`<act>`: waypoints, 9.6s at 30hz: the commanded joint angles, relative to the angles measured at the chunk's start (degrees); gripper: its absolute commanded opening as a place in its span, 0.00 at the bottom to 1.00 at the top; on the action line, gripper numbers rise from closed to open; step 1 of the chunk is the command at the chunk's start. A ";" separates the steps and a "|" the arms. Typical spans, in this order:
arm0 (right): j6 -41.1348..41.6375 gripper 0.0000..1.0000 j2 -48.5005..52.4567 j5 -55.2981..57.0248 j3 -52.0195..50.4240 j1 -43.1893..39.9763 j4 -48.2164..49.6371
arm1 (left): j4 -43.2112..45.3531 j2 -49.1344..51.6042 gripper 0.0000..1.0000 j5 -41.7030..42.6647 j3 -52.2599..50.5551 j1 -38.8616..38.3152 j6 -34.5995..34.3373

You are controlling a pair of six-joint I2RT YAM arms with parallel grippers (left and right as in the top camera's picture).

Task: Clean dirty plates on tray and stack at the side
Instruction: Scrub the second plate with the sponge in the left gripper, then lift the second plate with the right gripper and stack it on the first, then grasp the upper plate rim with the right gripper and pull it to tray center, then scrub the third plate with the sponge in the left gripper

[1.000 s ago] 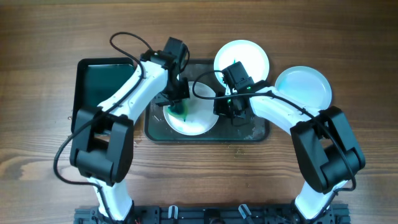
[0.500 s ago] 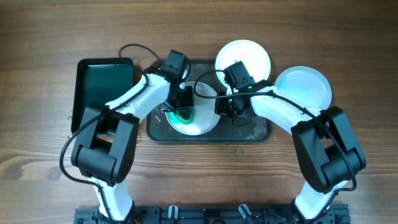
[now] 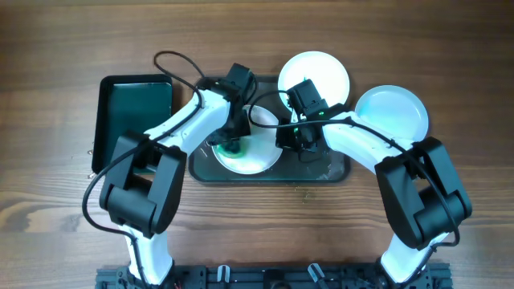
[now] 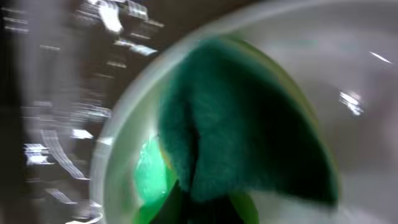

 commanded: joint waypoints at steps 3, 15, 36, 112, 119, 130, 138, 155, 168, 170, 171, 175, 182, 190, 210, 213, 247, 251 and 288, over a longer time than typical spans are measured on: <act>-0.13 0.04 1.70 -0.31 -0.11 0.28 -0.09 | -4.76 2.21 0.04 2.69 0.39 0.26 2.10; -0.17 0.04 1.70 -0.55 -0.11 0.28 -0.20 | 9.22 2.21 0.04 21.46 0.39 -1.16 13.33; -1.05 0.04 1.70 -1.20 -0.11 0.28 -0.31 | -9.94 -3.67 0.04 -3.34 5.35 2.05 1.25; -7.21 0.04 -23.67 20.44 -4.68 -47.58 -15.28 | -6.71 -11.15 0.04 8.76 9.07 15.10 5.86; -11.23 0.05 -13.18 14.23 -5.01 -47.65 -8.13 | -6.71 -11.15 0.04 8.76 9.07 15.10 5.86; -15.82 0.29 -16.37 5.33 7.69 -44.94 -19.96 | -6.67 -11.15 0.04 8.76 9.07 15.10 5.86; -9.42 0.31 -13.40 -0.81 9.99 -29.77 -17.05 | -6.67 -11.15 0.04 8.76 9.07 15.10 5.86; 2.60 0.17 6.16 12.11 9.99 -16.13 -9.99 | -6.73 -11.15 0.04 8.76 9.07 15.10 5.86; -5.81 0.13 4.35 2.05 10.03 -8.07 -19.65 | -6.73 -11.15 0.04 8.76 9.07 15.10 5.86; -7.58 0.20 3.28 2.34 10.12 -7.78 -20.33 | -6.73 -11.15 0.04 8.76 9.07 15.10 5.86; -8.55 0.23 2.91 2.73 10.19 -7.87 -20.22 | -6.73 -11.15 0.04 8.76 9.07 15.10 5.88; -16.50 0.59 2.64 11.45 11.08 -9.40 -16.41 | -6.71 -11.15 0.04 8.76 9.07 15.10 5.86; -31.26 0.63 3.96 11.41 11.02 -10.58 -1.68 | -6.67 -11.15 0.04 8.76 9.07 15.10 5.86; -24.76 0.22 7.76 5.05 10.91 -10.58 1.60 | -6.67 -11.15 0.04 8.76 9.07 15.10 5.86; -4.20 0.04 8.41 0.46 7.85 -2.58 -9.92 | -4.00 -5.60 0.04 8.79 8.85 7.67 8.04; -4.46 0.04 8.44 0.09 7.76 -2.69 -9.92 | -3.21 -3.32 0.04 8.79 8.85 5.84 10.34; -7.21 0.04 8.46 -7.13 5.11 -5.33 -4.98 | -9.55 9.79 0.04 -19.58 9.40 2.67 -5.40; -7.04 0.04 8.46 -7.15 5.11 -5.33 -4.81 | -9.31 9.79 0.04 -10.38 9.40 1.40 -0.98; -7.02 0.04 8.46 -7.15 5.11 -5.33 -4.83 | 4.55 9.60 0.04 20.28 9.99 2.12 17.86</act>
